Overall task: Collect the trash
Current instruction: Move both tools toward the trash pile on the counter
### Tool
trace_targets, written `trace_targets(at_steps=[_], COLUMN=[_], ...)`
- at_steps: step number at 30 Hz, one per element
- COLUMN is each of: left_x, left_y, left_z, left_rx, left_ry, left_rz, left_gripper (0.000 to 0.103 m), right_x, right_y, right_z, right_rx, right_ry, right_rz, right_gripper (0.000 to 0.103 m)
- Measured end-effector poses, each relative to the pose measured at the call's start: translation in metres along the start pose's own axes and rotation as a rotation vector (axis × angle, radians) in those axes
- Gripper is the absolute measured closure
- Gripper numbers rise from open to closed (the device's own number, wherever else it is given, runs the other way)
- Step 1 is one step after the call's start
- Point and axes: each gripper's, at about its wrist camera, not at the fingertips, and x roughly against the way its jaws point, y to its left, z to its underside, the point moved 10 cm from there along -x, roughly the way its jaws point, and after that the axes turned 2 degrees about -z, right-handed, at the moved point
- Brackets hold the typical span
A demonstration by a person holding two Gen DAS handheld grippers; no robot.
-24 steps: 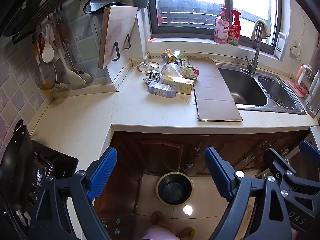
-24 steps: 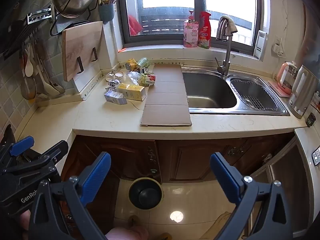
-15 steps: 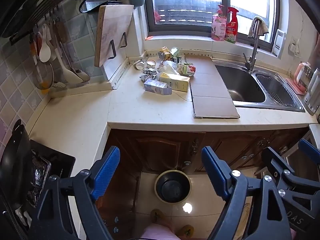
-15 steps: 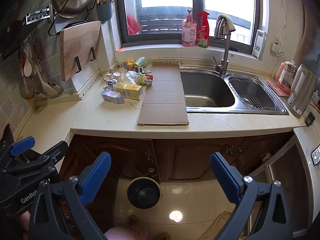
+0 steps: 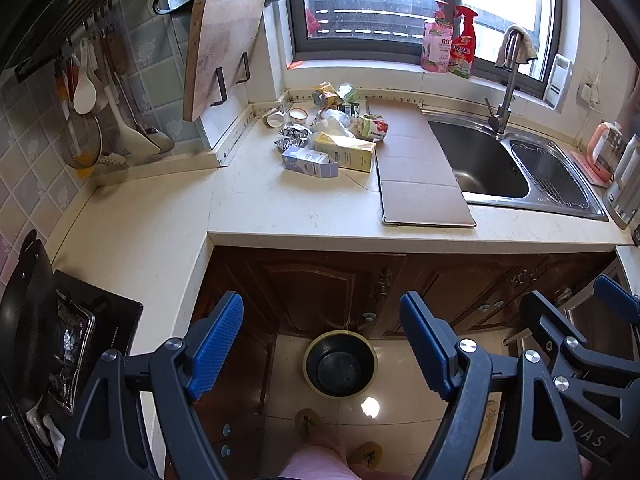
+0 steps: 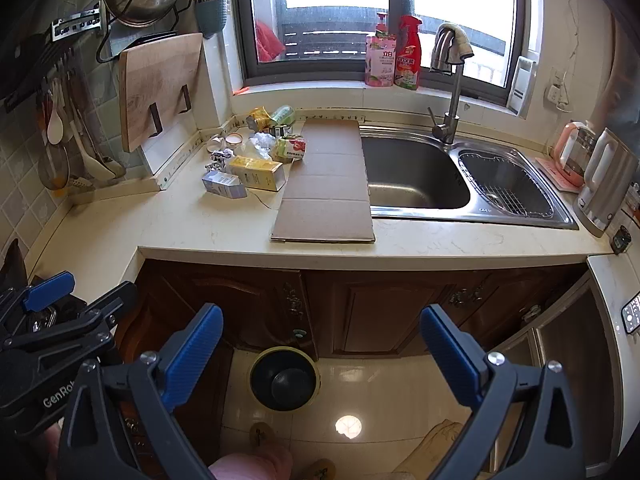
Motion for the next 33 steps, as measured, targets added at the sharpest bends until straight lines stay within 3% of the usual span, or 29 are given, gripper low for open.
trace_targets(at_steps=[9,33], left_x=[-0.018,-0.056], left_y=[0.015,0.053], left_z=[-0.007,-0.081], left_rx=[0.005,0.020], left_ry=[0.039,-0.002], left_rz=[-0.020,0.006], left_gripper=[0.024,0.024], right_x=[-0.017,-0.047], right_y=[0.015,0.057], right_z=[-0.010,-0.069], right_rx=[0.012,0.001], right_ry=[0.032,0.018], right_rz=[-0.008,0.021], right_gripper=[0.003,0.005])
